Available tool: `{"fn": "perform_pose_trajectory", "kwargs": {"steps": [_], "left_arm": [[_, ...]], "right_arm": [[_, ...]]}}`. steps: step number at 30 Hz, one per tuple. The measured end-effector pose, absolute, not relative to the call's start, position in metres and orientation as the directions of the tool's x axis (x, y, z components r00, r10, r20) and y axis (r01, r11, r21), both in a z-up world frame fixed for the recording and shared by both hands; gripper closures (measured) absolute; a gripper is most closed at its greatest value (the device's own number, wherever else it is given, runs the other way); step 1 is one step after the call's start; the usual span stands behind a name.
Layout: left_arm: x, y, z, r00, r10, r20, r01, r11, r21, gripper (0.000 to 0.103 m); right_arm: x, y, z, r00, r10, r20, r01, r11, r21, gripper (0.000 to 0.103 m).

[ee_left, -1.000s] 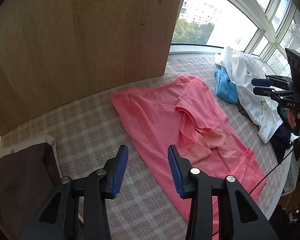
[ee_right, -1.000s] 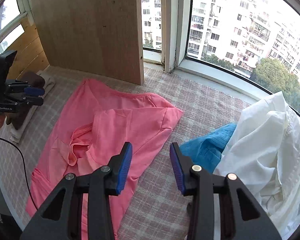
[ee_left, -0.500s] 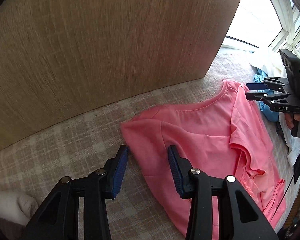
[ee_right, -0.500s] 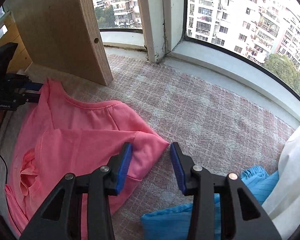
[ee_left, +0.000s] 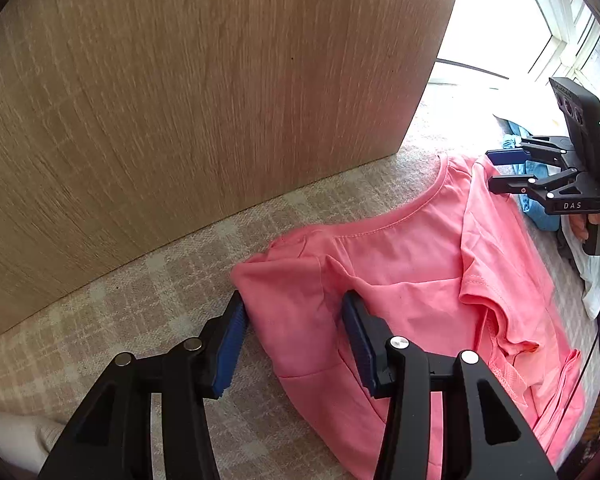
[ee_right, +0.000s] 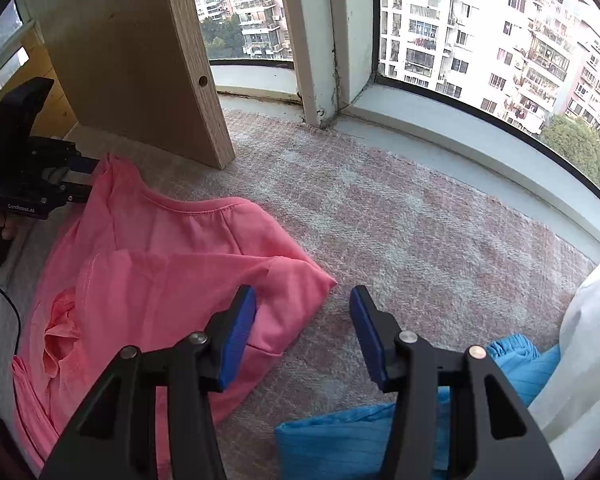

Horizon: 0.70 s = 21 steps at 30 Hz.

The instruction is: Fold clothes

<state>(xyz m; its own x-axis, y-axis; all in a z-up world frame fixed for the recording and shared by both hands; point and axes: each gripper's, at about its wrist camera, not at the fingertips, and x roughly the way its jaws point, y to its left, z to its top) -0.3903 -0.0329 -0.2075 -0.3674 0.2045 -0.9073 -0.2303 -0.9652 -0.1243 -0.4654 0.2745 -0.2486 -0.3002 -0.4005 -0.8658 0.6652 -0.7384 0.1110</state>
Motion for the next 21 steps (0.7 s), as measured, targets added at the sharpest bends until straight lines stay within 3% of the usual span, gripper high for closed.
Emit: {"fn": "perform_pose_trajectory", "kwargs": {"steps": [2,3,4,5,6,7,8,9,14,21], "left_arm": [[-0.39,-0.029,-0.208,-0.367,0.203,-0.908,-0.238,-0.964,-0.119,0.057],[-0.389,-0.027,-0.207,-0.368,0.2,-0.908,-0.244,-0.963,-0.113,0.058],[-0.389,-0.024,-0.207,-0.369,0.199,-0.908,-0.253,-0.961,-0.107,0.06],[-0.388,-0.02,-0.207,-0.372,0.195,-0.908,-0.265,-0.959,-0.097,0.063],[-0.387,-0.017,-0.207,-0.377,0.194,-0.906,-0.28,-0.956,-0.088,0.067],[-0.387,-0.014,-0.206,-0.378,0.205,-0.903,-0.296,-0.951,-0.092,0.083],[-0.386,-0.012,-0.205,-0.376,0.227,-0.898,-0.31,-0.945,-0.109,0.093],[-0.385,-0.01,-0.204,-0.375,0.244,-0.894,-0.322,-0.939,-0.121,0.096],[-0.373,-0.001,-0.183,-0.4,0.325,-0.857,-0.356,-0.917,-0.182,0.098],[-0.327,0.008,-0.119,-0.451,0.415,-0.79,-0.425,-0.878,-0.219,0.098]], "right_arm": [[-0.464,0.269,-0.249,-0.303,-0.41,-0.861,0.682,-0.724,0.105,0.056],[-0.464,0.265,-0.248,-0.301,-0.418,-0.857,0.69,-0.716,0.106,0.065],[-0.464,0.262,-0.248,-0.299,-0.426,-0.854,0.699,-0.707,0.109,0.085],[-0.465,0.26,-0.248,-0.279,-0.437,-0.855,0.7,-0.702,0.131,0.096],[-0.466,0.259,-0.248,-0.258,-0.449,-0.855,0.696,-0.701,0.158,0.097],[-0.467,0.259,-0.248,-0.238,-0.461,-0.855,0.691,-0.699,0.185,0.097],[-0.467,0.258,-0.248,-0.224,-0.468,-0.855,0.688,-0.697,0.201,0.098],[-0.467,0.258,-0.246,-0.217,-0.478,-0.851,0.686,-0.695,0.215,0.098],[-0.451,0.268,-0.211,-0.234,-0.569,-0.788,0.673,-0.68,0.291,0.098],[-0.398,0.272,-0.138,-0.274,-0.631,-0.726,0.728,-0.629,0.272,0.098]]}}
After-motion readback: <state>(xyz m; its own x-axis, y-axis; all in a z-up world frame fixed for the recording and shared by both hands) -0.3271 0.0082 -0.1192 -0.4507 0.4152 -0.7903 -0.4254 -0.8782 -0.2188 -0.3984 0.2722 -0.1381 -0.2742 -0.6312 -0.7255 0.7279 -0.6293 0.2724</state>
